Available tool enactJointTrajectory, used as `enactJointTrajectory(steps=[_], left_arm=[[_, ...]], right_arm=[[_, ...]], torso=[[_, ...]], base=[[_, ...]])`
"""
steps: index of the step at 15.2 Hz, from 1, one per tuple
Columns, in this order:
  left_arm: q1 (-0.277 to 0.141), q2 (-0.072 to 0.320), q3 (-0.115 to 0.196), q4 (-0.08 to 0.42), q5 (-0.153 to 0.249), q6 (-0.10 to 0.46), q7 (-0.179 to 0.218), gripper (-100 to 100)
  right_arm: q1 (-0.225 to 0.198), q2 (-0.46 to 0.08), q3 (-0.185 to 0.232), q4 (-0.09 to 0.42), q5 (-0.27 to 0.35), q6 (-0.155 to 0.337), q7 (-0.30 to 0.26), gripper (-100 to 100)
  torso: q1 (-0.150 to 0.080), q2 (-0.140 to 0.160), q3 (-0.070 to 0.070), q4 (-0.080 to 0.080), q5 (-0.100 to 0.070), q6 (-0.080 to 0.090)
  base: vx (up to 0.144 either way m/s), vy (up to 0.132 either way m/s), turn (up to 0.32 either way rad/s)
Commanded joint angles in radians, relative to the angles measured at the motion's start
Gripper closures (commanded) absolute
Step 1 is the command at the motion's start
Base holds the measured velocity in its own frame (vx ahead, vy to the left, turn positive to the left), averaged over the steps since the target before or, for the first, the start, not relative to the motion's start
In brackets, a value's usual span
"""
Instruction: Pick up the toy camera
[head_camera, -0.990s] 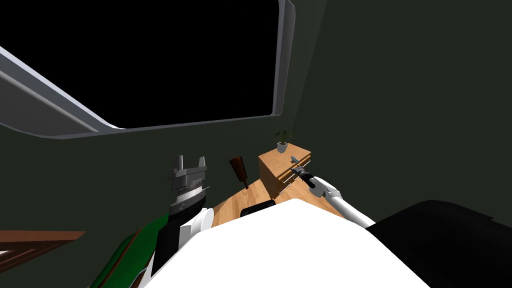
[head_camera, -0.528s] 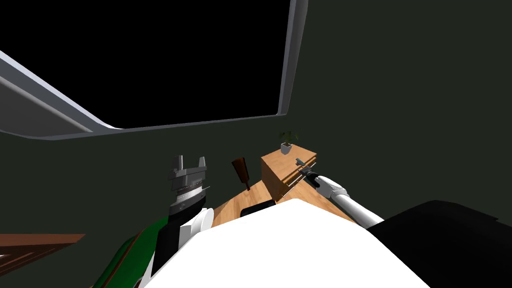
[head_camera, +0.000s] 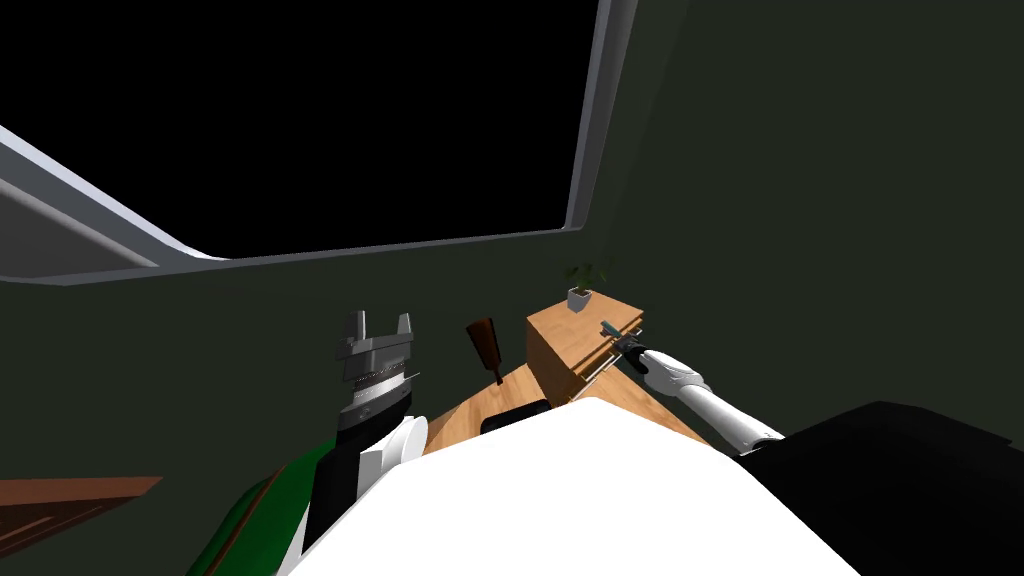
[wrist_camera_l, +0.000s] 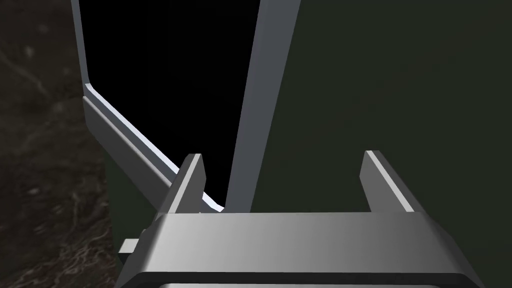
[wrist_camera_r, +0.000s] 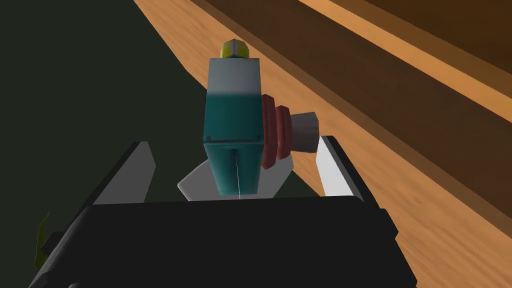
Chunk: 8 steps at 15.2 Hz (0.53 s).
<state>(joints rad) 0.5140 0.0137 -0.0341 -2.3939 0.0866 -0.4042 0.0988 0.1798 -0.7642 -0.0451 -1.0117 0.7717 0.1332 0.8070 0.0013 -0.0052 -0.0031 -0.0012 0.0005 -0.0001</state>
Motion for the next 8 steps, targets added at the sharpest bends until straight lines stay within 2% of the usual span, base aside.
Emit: enactJointTrajectory(steps=[1,2,4,5,6,8], left_arm=[[0.0,0.0,0.0,0.0,0.0,0.0,0.0,0],[0.0,0.0,0.0,0.0,0.0,0.0,0.0,0],[0.0,0.0,0.0,0.0,0.0,0.0,0.0,0],[0.0,0.0,0.0,0.0,0.0,0.0,0.0,0],[0.0,0.0,0.0,0.0,0.0,0.0,0.0,0],[0.0,0.0,0.0,0.0,0.0,0.0,0.0,0]], right_arm=[[-0.008,0.001,-0.015,0.028,0.023,-0.004,0.013,-100],[0.0,-0.002,-0.002,0.006,0.005,0.003,0.005,-100],[-0.016,0.035,-0.008,0.002,0.029,0.03,0.017,-100],[-0.011,0.02,-0.005,0.007,0.02,0.018,0.012,-100],[-0.013,0.023,-0.005,0.006,0.021,0.021,0.013,100],[-0.013,0.023,-0.005,0.006,0.021,0.022,0.014,100]], torso=[[0.0,0.0,0.0,0.0,0.0,0.0],[-0.001,0.001,0.001,0.0,0.0,0.0],[-0.004,0.003,0.002,0.001,-0.001,0.0],[-0.008,0.004,0.002,0.001,-0.002,-0.001],[-0.008,0.004,0.002,0.001,-0.002,-0.001],[-0.004,0.004,0.003,0.001,-0.001,-0.001]], base=[[0.048,0.002,0.01],[0.028,0.0,0.003],[0.008,-0.096,0.032],[0.003,-0.082,0.032],[0.002,-0.028,0.008],[0.001,-0.014,-0.016]])
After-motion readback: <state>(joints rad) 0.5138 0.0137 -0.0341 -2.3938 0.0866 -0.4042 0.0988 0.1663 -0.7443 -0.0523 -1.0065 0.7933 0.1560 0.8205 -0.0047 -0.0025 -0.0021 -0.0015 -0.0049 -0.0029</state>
